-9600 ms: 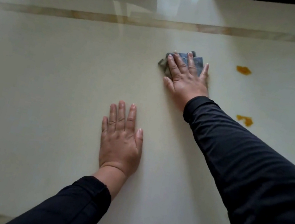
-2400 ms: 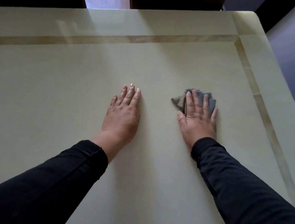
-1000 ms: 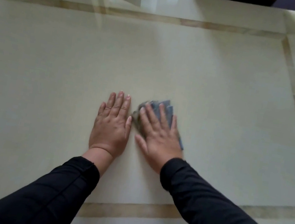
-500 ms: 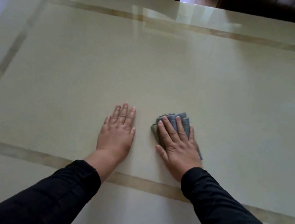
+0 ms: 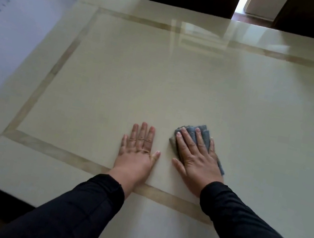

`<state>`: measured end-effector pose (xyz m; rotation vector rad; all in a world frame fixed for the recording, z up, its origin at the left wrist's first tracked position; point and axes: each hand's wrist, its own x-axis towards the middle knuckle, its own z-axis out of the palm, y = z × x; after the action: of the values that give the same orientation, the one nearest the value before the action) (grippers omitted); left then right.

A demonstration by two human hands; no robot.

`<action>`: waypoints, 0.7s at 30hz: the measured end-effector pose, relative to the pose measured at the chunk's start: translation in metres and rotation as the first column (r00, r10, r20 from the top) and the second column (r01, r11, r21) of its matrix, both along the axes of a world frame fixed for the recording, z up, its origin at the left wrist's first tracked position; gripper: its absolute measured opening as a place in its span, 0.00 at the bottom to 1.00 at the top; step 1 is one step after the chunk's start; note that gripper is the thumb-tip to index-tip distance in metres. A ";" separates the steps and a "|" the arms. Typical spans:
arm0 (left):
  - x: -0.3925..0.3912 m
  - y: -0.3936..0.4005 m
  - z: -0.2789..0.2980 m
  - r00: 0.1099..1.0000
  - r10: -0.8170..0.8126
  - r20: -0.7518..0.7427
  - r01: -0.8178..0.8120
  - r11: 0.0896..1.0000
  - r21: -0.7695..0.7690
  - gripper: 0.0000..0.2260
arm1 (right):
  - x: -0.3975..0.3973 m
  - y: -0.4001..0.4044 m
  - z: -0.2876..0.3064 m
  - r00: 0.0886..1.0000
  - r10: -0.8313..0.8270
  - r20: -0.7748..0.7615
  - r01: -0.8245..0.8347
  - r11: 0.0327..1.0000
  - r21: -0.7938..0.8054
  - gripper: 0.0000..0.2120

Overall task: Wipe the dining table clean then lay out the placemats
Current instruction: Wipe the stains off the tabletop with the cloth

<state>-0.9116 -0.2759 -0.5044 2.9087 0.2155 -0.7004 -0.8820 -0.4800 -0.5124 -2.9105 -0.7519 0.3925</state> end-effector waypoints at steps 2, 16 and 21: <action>0.003 -0.002 0.003 1.000 -0.013 -0.012 0.013 1.000 -0.005 0.34 | 0.020 -0.002 -0.001 0.999 -0.033 0.005 0.033 0.999 -0.033 0.34; 0.011 0.107 0.018 0.989 -0.143 -0.044 0.143 0.990 -0.017 0.36 | -0.007 0.047 0.000 0.967 -0.255 0.001 0.254 0.963 -0.091 0.34; 0.007 0.165 0.008 0.988 -0.152 -0.016 0.152 0.988 0.011 0.37 | 0.047 0.095 0.003 0.817 -0.570 -0.085 0.561 0.820 -0.111 0.36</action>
<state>-0.9043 -0.1113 -0.4964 2.9554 -0.0017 -0.7466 -0.8349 -0.3855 -0.5092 -2.9593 0.1727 0.5171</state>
